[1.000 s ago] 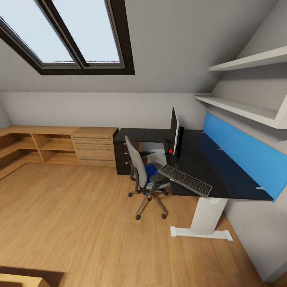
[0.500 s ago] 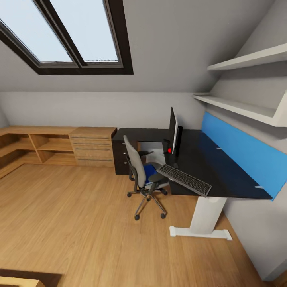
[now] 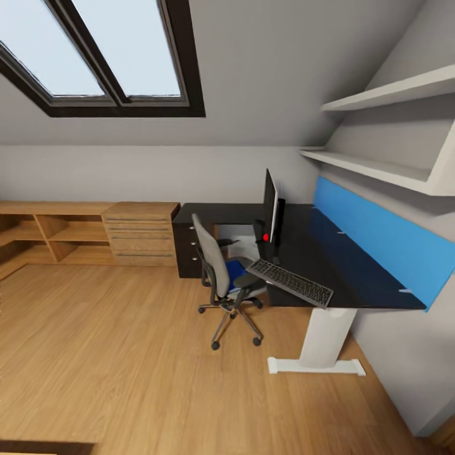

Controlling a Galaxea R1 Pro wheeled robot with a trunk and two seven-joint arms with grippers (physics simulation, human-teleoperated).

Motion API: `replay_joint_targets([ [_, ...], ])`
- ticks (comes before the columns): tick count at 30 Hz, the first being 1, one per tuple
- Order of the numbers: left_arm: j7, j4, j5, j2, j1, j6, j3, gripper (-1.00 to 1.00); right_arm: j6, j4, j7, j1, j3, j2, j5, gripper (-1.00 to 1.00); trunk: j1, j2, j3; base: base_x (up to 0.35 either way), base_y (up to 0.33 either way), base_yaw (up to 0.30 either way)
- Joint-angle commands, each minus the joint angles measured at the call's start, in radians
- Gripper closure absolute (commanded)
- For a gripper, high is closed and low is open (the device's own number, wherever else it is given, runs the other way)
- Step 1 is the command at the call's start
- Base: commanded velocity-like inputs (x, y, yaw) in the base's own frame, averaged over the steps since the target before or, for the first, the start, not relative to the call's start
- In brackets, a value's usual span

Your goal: In the bedroom, organize the workspace by keeping the computer under the desk, ensuring the monitor is on the desk, placing the keyboard on the desk next to the monitor, placing the mouse on the desk next to the keyboard, moving the folder from the swivel chair onto the desk next to the mouse, stacking the notebook on top of the folder with the pen on top of the notebook, and positioning the swivel chair next to the desk.

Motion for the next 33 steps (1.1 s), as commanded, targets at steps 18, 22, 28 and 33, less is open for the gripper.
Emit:
replay_joint_targets([
  [18, -0.011, -0.001, 0.01, -0.001, 0.0, 0.003, 0.002, -1.0, -0.002, 0.001, -0.005, -0.001, 0.006, -0.017, 0.004, -1.0, 0.069, -0.127, -0.058, 0.0, 0.168, -0.001],
  [22, -0.011, -0.001, 0.01, -0.001, 0.0, 0.004, 0.002, -1.0, -0.001, 0.001, -0.004, -0.001, 0.006, -0.024, 0.003, -1.0, 0.085, -0.155, -0.07, 0.0, 0.005, 0.0],
  [28, -0.01, -0.001, 0.01, 0.0, 0.0, 0.005, 0.002, -1.0, -0.002, 0.0, -0.003, -0.001, 0.007, -0.024, 0.003, -1.0, 0.108, -0.197, -0.089, 0.0, 0.0, 0.0],
  [33, -0.011, -0.002, 0.011, -0.001, 0.0, 0.041, 0.002, -1.0, -0.004, -0.008, -0.001, -0.001, 0.01, -0.021, 0.004, -1.0, 0.127, -0.232, -0.105, 0.0, 0.0, 0.0],
])
